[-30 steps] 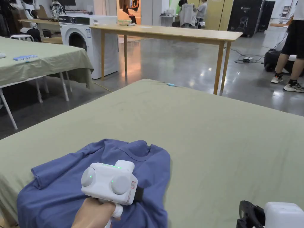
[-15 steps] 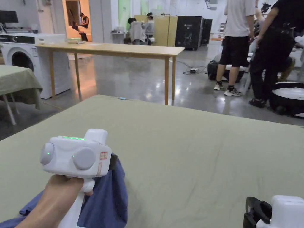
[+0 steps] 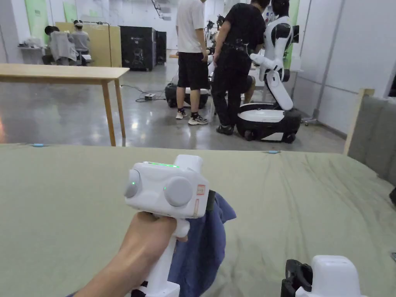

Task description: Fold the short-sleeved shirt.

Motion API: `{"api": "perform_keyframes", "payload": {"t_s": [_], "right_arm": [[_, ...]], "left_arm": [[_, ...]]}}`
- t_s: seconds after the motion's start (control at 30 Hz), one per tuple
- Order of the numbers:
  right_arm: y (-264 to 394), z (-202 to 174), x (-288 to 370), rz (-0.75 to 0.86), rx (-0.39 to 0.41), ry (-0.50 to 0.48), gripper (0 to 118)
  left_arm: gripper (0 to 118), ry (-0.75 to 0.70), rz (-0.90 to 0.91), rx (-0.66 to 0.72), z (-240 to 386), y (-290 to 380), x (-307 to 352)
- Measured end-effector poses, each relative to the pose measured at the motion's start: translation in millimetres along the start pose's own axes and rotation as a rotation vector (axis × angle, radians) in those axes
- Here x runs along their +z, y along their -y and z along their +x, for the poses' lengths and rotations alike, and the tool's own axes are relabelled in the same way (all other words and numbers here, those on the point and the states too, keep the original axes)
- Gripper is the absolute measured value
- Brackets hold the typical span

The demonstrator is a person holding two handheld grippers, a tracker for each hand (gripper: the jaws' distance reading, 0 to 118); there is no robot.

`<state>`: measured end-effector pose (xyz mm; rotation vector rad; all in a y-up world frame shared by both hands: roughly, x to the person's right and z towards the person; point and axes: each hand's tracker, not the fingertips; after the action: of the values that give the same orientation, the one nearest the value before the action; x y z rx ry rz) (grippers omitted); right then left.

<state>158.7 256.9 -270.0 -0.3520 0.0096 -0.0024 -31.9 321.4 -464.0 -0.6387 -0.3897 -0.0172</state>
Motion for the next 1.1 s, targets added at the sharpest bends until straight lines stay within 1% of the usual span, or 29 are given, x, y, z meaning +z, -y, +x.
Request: {"api": "perform_keyframes", "payload": {"t_s": [0.1, 0.23, 0.3, 0.4, 0.43, 0.47, 0.5, 0.53, 0.57, 0.6, 0.63, 0.67, 0.7, 0.73, 0.77, 0.8, 0.83, 0.87, 0.9, 0.93, 0.97, 1.0, 1.07, 1.1], "right_arm": [[5, 14, -4, -0.012, -0.016, 0.029, 1], [14, 30, -15, -0.046, -0.035, 0.055, 1], [19, 34, -21, -0.063, -0.034, 0.065, 1], [25, 38, -31, -0.090, -0.038, 0.066, 1], [26, 38, -33, -0.095, -0.039, 0.066, 1], [28, 38, -34, -0.097, -0.041, 0.064, 1], [28, 37, -36, -0.100, -0.042, 0.063, 1], [29, 36, -36, -0.103, -0.042, 0.059, 1], [29, 35, -37, -0.105, -0.039, 0.056, 1], [29, 34, -37, -0.106, -0.035, 0.053, 1], [29, 32, -36, -0.105, -0.031, 0.051, 1], [29, 31, -36, -0.105, -0.027, 0.049, 1], [27, 29, -36, -0.104, -0.025, 0.047, 1], [26, 28, -35, -0.103, -0.023, 0.041, 1], [24, 27, -33, -0.094, -0.021, 0.033, 1], [23, 25, -32, -0.088, -0.018, 0.034, 1], [21, 22, -29, -0.077, -0.012, 0.030, 1], [19, 20, -27, -0.068, -0.005, 0.023, 1], [18, 18, -23, -0.059, 0.005, 0.017, 1], [16, 15, -20, -0.044, 0.017, 0.013, 1], [15, 12, -15, -0.029, 0.021, 0.014, 1], [13, 9, -10, -0.009, 0.022, 0.011, 1], [10, 3, -2, 0.015, 0.025, 0.002, 1], [8, 0, 1, 0.026, 0.030, -0.001, 1]], "left_arm": [[6, 0.043, -0.071, -0.007, 31, 14, -45], [6, 0.057, -0.176, 0.002, 45, 50, -102], [6, 0.056, -0.217, 0.008, 46, 67, -120], [6, 0.048, -0.225, 0.022, 41, 83, -132], [6, 0.047, -0.224, 0.028, 39, 85, -132], [11, 0.052, -0.226, 0.037, 37, 87, -133], [28, 0.062, -0.225, 0.049, 34, 87, -132], [79, 0.068, -0.223, 0.055, 32, 87, -131], [114, 0.066, -0.222, 0.055, 30, 88, -129], [117, 0.051, -0.214, 0.059, 28, 91, -123], [112, 0.046, -0.116, 0.055, 23, 88, -105], [109, 0.015, -0.118, 0.071, 20, 94, -94], [100, 0.007, -0.112, 0.082, 14, 97, -75], [84, -0.006, -0.069, 0.090, 9, 101, -54], [73, -0.038, 0.009, 0.106, 1, 107, -25], [59, -0.086, 0.082, 0.113, -5, 100, 3], [32, -0.148, 0.156, 0.134, -12, 108, 35], [12, -0.194, 0.221, 0.130, -18, 117, 62], [7, -0.274, 0.276, 0.108, -23, 129, 94], [6, -0.368, 0.345, 0.130, -31, 142, 125], [6, -0.403, 0.405, 0.142, -36, 153, 149], [6, -0.429, 0.408, 0.131, -42, 164, 173], [6, -0.508, 0.426, 0.125, -52, 180, 199], [6, -0.517, 0.440, 0.127, -57, 186, 211]]}}
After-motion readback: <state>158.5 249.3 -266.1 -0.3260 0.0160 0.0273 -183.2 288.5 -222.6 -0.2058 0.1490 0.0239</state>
